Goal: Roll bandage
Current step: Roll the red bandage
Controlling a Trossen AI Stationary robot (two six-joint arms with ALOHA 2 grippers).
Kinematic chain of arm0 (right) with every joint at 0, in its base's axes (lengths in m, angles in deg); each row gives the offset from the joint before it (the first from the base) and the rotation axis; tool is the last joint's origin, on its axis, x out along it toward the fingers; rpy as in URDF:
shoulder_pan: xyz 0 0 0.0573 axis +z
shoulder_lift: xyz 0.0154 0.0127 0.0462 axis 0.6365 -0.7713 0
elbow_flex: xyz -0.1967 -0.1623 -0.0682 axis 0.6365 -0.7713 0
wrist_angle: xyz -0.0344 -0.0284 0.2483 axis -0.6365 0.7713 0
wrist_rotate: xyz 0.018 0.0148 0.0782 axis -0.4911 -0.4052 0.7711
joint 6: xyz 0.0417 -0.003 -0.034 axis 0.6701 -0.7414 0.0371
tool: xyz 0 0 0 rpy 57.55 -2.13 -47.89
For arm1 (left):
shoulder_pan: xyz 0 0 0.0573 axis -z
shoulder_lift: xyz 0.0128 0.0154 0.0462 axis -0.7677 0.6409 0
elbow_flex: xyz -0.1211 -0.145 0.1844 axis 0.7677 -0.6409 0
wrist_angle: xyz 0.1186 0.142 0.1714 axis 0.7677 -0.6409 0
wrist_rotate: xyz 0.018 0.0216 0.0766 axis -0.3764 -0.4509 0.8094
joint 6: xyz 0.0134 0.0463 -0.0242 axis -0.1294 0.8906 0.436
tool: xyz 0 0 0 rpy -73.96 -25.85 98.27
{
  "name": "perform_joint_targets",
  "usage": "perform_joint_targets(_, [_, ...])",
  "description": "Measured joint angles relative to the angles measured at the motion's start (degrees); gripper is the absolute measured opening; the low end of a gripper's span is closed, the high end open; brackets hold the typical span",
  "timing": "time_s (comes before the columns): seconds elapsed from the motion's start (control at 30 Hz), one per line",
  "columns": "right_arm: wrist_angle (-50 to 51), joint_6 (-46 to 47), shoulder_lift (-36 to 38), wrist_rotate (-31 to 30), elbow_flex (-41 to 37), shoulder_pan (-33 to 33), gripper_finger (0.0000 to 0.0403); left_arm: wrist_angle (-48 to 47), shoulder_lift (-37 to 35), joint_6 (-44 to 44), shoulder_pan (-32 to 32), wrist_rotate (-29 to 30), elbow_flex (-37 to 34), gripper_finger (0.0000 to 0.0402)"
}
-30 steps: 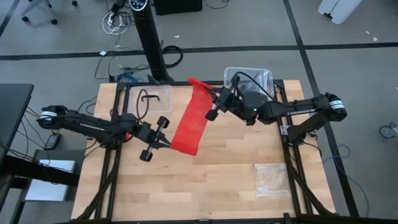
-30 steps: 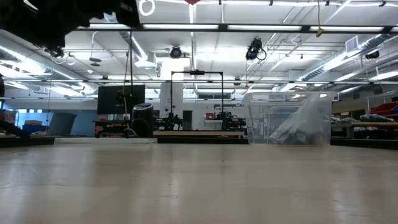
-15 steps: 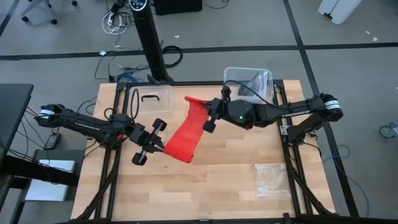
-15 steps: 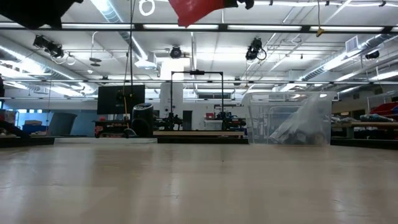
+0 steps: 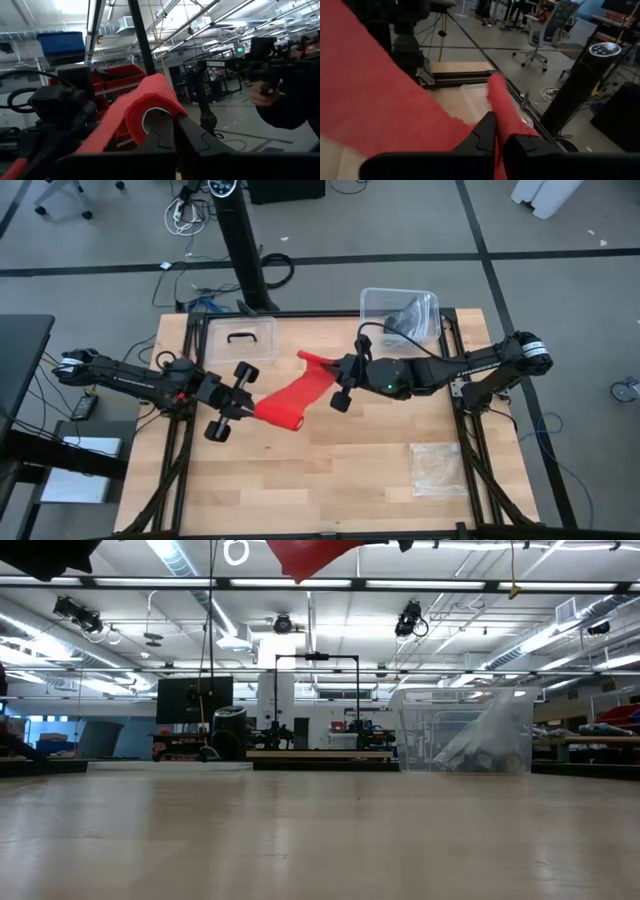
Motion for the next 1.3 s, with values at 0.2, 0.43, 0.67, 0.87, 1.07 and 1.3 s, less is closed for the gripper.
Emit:
perform_joint_targets(0.2, [-0.1,1.2,0.0,0.0,0.0,0.8,0.0061,-0.1,0.0,-0.1,0.0,0.9,0.0,0.0000])
perform_joint_targets(0.43, [-1.1,0.0,0.0,-0.2,0.0,1.1,0.0130,0.3,-0.2,-0.3,0.0,0.9,0.0,0.0000])
perform_joint_targets(0.67, [-3.7,-3.6,1.1,-2.0,0.0,1.1,0.0201,0.0,-0.2,-0.3,0.0,0.9,0.4,0.0000])
perform_joint_targets(0.87, [-4.3,0.9,2.0,-1.9,0.0,1.1,0.0243,-0.6,-0.3,-0.4,0.0,0.9,0.4,0.0000])
perform_joint_targets(1.07, [-3.4,13.8,2.0,2.3,0.0,1.1,0.0270,-1.3,-0.3,-0.4,0.0,0.8,0.4,0.0000])
perform_joint_targets(1.3, [-1.2,29.7,2.0,10.2,0.0,1.1,0.0282,-2.0,-0.3,-0.4,0.0,0.7,0.4,0.0000])
